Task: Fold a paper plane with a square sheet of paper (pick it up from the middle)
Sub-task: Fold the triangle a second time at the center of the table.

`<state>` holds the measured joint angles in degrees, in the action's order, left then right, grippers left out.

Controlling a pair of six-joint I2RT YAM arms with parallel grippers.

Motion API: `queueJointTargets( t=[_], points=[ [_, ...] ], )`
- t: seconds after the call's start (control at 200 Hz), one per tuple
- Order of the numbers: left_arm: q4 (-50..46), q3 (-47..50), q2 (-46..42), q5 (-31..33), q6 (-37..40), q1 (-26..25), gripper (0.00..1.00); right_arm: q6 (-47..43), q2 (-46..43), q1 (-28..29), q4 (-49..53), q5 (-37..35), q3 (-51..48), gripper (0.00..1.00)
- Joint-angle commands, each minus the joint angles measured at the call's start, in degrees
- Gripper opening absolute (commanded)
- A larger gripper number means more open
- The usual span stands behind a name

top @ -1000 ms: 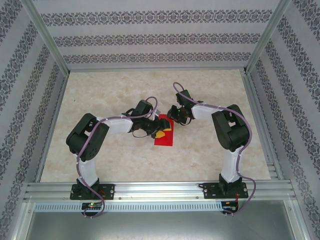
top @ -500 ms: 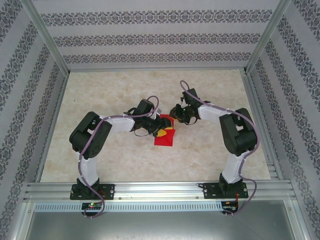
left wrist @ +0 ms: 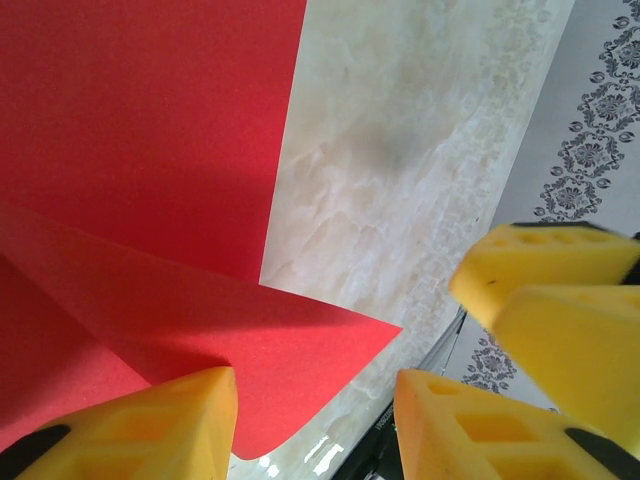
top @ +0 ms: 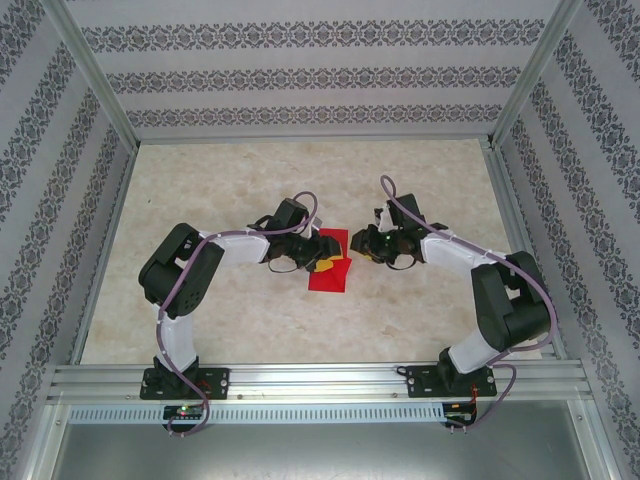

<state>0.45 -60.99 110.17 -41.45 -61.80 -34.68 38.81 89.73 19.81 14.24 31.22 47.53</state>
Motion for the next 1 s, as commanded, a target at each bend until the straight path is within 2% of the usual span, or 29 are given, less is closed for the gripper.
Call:
queueJointTargets(
  t=[0.0,0.235,0.42,0.699,0.994],
  points=[
    [-0.86,0.48,-0.27,0.80,1.25,-0.66,0.46,-1.62,-1.33,1.17,-1.95,0.58,-1.47,0.30],
    [-1.75,0.32,-0.72,1.40,1.51,-0.67,0.44,-1.19,0.87,2.55,-5.62,2.49,-1.76,0.29],
    [-2.41,0.33,-1.50,1.66,1.76,-0.66,0.43,-1.06,2.20,3.20,-6.36,3.66,-1.25,0.22],
    [-2.93,0.14,-1.54,1.83,1.95,-0.66,0.41,-3.45,0.18,3.23,-1.28,-1.61,-1.04,0.31],
    [-3.33,-0.21,-1.47,1.83,2.04,-0.62,0.40,-3.79,0.98,3.93,-1.99,0.86,-1.18,0.31]
  ],
)
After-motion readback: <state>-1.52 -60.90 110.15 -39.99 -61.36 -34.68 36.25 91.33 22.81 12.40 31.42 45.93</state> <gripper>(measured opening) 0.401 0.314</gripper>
